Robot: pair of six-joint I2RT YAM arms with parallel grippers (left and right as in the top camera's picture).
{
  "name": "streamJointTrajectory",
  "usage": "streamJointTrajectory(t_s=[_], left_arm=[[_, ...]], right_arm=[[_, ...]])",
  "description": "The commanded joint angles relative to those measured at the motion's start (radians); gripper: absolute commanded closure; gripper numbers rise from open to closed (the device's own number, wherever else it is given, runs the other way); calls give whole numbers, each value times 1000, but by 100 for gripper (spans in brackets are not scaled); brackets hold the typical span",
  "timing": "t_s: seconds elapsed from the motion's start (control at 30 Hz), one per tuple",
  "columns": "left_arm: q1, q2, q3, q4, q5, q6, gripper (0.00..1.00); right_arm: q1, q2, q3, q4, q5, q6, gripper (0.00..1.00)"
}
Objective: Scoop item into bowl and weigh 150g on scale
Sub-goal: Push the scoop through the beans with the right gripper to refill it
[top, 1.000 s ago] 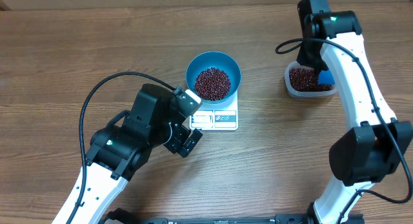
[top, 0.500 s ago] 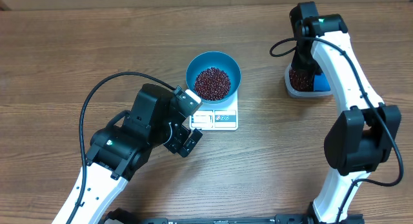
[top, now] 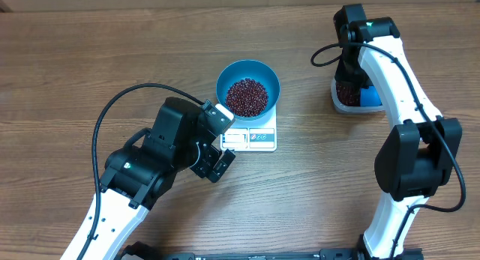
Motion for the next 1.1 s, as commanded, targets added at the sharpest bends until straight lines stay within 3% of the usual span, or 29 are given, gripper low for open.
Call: streamJointTrajectory(t_s=[0.0,1.07], left_arm=[[6,4,15,1,14,11,0],[6,4,15,2,14,11,1]], right_arm=[[0,17,-5,-4,-59,-18,96],[-16,16,-2,68,-314,-127,96]])
